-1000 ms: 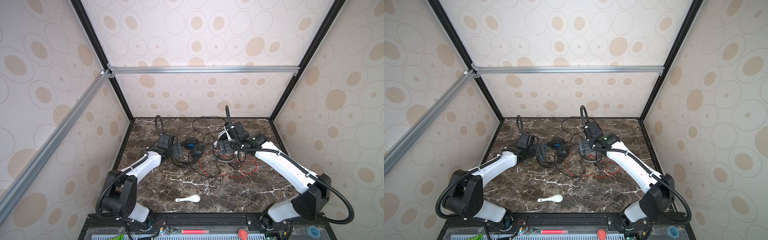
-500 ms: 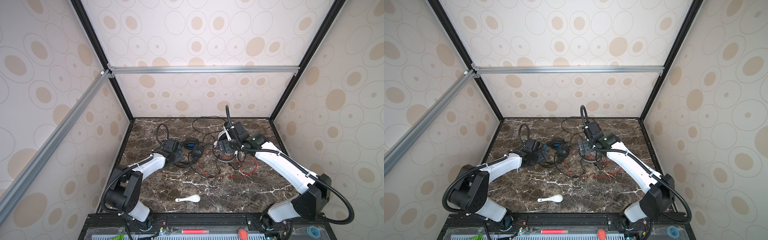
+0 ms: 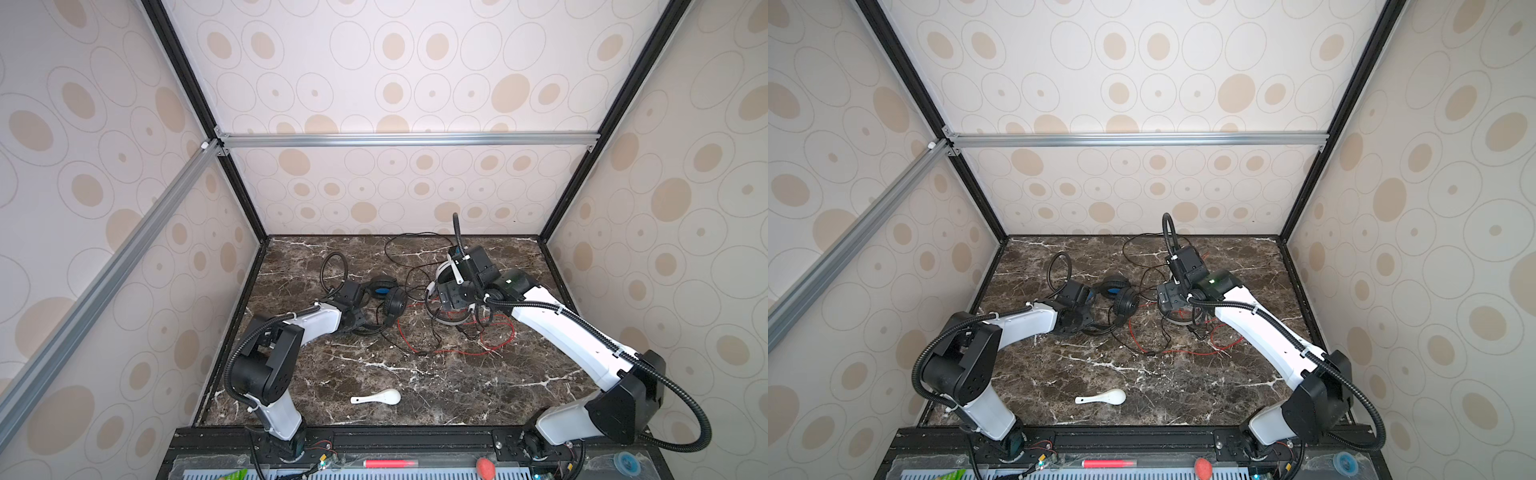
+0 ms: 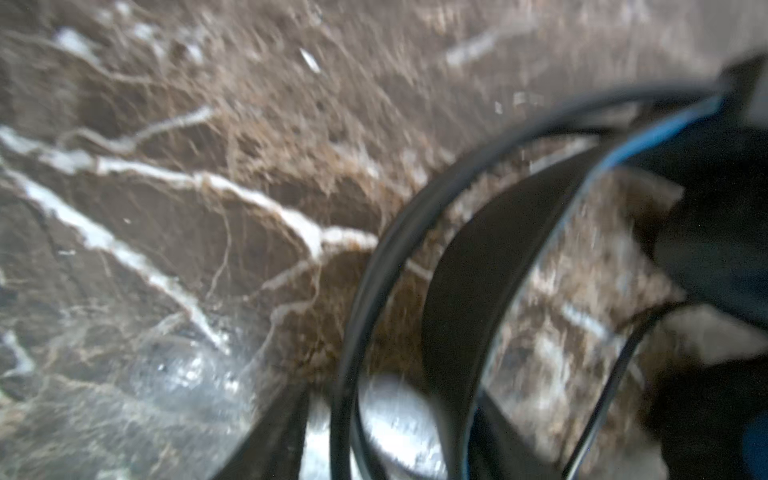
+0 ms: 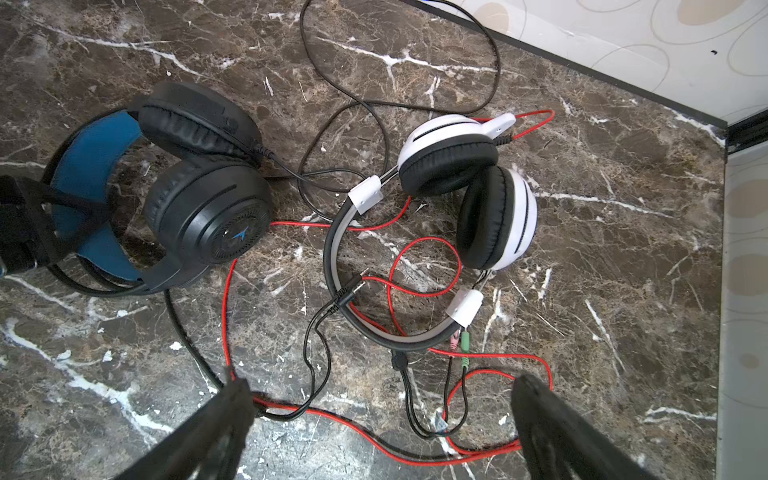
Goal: Wrap the headphones
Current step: 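Lift the black-blue headset by its headband with the left gripper, then raise the black-blue headset high toward the far wall with the left gripper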
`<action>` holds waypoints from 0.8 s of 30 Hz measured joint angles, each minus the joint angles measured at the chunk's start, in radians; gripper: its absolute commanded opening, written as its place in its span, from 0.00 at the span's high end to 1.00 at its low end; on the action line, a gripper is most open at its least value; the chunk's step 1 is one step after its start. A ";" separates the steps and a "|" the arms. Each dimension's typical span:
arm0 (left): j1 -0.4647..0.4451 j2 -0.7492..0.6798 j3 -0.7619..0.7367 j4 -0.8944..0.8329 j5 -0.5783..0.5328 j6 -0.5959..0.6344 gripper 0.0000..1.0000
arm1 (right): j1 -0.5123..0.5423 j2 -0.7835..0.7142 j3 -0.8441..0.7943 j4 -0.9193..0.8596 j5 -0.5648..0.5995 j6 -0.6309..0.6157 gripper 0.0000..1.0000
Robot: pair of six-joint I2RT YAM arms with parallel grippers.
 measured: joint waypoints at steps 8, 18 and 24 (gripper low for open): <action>0.005 0.021 0.029 -0.008 -0.039 0.035 0.98 | 0.000 -0.021 -0.026 0.044 -0.050 -0.019 0.00; 0.100 -0.050 0.084 -0.112 -0.101 0.224 1.00 | 0.000 -0.091 -0.069 0.124 -0.208 -0.069 0.00; 0.150 -0.095 0.250 -0.218 -0.169 0.405 1.00 | 0.000 -0.099 -0.068 0.178 -0.335 -0.113 0.00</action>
